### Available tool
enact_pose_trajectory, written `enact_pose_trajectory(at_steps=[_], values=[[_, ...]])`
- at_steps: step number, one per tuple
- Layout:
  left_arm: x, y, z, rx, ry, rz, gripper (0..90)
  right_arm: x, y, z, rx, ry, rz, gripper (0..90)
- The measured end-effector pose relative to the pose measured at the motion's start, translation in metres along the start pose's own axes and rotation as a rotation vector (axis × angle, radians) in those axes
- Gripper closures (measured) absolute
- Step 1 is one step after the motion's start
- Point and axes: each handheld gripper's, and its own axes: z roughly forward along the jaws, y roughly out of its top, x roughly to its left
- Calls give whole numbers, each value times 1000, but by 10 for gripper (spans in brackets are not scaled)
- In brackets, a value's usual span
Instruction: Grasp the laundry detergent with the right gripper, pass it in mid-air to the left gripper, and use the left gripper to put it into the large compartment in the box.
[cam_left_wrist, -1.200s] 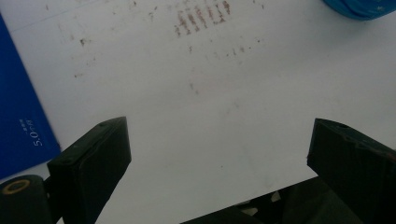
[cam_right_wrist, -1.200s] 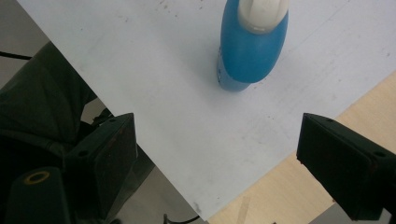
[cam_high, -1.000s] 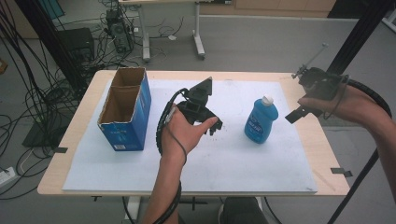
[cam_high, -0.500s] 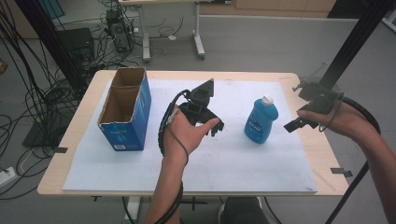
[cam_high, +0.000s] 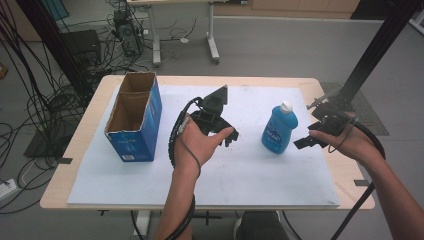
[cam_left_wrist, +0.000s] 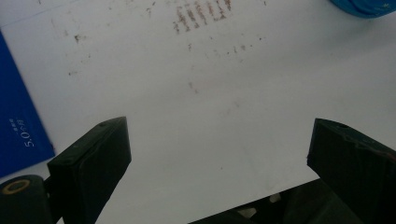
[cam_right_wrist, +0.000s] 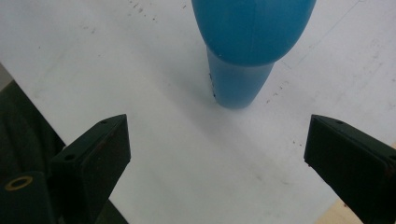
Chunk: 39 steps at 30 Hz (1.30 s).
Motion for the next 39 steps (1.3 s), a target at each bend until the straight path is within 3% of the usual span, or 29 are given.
enact_pose_trajectory(at_steps=[8,19,39], values=[[2,-2,3,5,-2,-7,66,-2,-7,24,-42,-2,-7,53],[2,-2,3,0,-1,-9,66,-2,-13,42,-114,-13,-19,45],[6,-4,4,7,6,-16,66,0,-12,61,-243,-45,-40,36]])
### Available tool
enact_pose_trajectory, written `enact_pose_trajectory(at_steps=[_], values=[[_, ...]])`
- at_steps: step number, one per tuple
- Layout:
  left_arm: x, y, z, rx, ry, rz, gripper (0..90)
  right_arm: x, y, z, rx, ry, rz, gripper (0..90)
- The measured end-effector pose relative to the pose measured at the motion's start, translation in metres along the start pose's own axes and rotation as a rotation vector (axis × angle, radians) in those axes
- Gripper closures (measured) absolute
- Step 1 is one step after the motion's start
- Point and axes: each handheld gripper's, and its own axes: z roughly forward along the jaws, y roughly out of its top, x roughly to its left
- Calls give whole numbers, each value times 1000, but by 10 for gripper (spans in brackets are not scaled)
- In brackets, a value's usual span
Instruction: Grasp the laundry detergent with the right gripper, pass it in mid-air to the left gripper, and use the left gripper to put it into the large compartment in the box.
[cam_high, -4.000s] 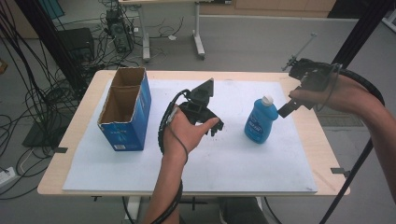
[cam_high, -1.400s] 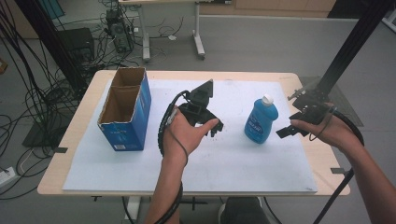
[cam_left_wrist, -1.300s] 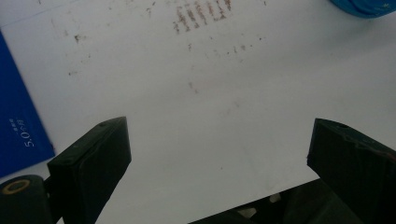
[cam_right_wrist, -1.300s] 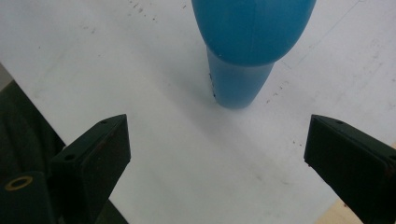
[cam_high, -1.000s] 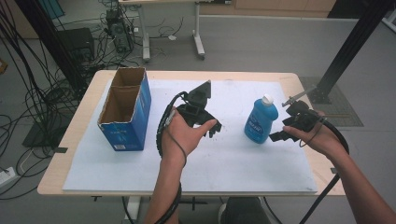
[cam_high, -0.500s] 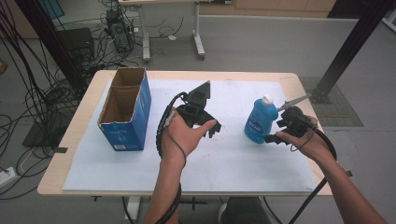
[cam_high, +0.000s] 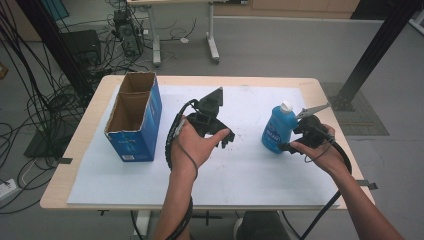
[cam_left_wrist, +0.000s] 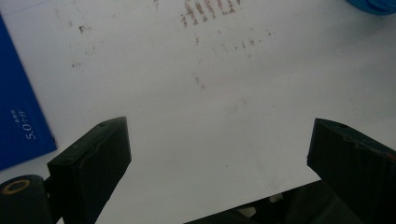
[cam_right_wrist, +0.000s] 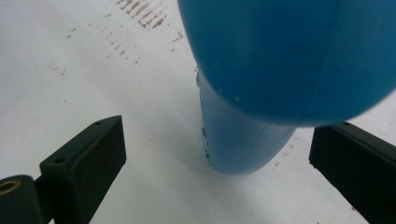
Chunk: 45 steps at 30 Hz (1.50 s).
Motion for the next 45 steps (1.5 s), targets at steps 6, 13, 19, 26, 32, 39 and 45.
enact_pose_trajectory(at_steps=[6,13,19,26,32,39,45], values=[[0,1,1,-2,0,-2,66,1,-2,6,-51,-4,-11,34],[0,1,2,0,0,-4,66,1,-5,11,-107,-26,-6,29],[-1,1,2,2,1,-2,65,0,-5,17,-124,-29,-2,29],[0,1,2,-4,1,-5,66,0,-4,20,-145,-34,2,29],[1,1,2,0,-2,-3,65,-1,-4,23,-152,-35,7,29],[1,1,2,-4,-3,-1,66,-2,-3,25,-160,-40,7,28],[0,1,2,-3,-3,-2,66,-2,-2,26,-168,-49,8,28]])
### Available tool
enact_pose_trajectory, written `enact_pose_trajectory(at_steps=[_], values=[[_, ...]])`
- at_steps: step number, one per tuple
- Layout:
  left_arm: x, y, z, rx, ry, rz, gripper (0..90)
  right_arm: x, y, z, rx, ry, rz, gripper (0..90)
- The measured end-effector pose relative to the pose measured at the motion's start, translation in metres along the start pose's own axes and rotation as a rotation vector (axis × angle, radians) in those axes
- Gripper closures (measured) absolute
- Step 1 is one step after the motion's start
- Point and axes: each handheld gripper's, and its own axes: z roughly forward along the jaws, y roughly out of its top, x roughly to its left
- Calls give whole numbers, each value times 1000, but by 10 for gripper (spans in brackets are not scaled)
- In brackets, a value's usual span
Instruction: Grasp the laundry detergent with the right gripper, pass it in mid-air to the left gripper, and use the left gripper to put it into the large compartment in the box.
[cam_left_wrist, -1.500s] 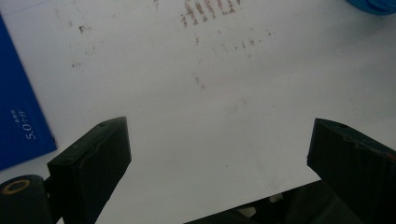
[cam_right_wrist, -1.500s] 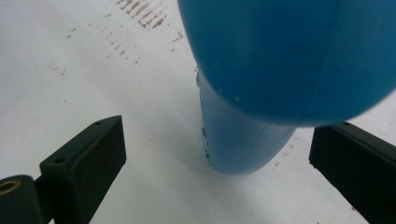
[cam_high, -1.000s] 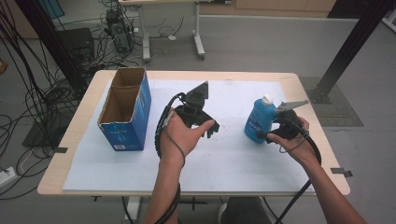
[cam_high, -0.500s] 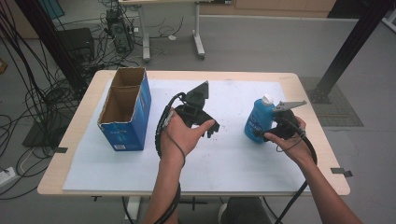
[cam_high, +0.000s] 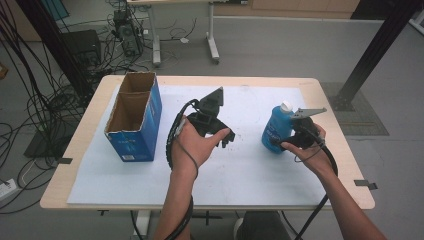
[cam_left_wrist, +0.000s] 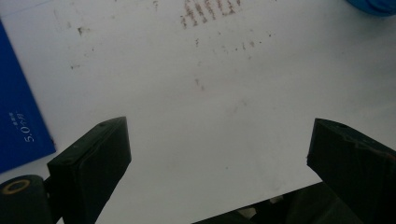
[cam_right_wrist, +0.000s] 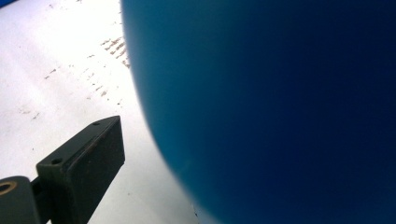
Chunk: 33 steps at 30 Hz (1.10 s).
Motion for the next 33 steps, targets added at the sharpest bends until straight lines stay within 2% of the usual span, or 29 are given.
enact_pose_trajectory(at_steps=[33], values=[[-1,2,-3,-6,2,1,66,0,0,3,-8,3,3,27]])
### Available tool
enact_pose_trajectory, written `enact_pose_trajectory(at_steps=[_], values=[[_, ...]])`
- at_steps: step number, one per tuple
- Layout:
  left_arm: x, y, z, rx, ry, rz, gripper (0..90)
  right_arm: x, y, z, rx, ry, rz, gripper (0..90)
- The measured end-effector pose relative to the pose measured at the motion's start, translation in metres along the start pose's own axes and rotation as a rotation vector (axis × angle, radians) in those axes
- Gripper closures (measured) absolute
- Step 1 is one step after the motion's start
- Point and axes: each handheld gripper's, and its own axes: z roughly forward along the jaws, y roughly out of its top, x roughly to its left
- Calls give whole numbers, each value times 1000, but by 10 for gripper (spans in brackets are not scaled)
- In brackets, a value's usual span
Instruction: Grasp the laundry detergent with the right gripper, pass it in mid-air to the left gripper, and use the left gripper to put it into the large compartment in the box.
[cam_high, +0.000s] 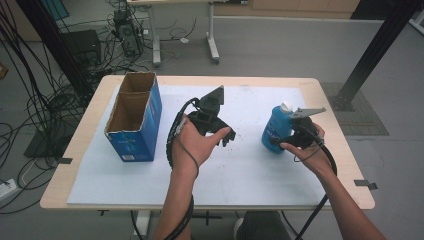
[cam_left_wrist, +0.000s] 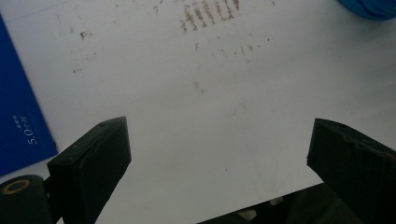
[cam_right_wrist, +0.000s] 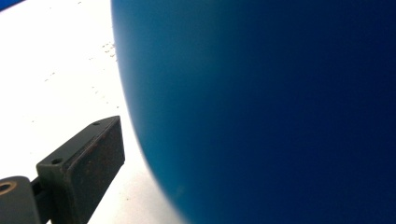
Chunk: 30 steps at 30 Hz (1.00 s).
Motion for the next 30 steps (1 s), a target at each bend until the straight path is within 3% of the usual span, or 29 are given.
enact_pose_trajectory(at_steps=[30], values=[[1,2,-2,-7,-1,2,65,-1,1,2,-11,-4,-5,27]])
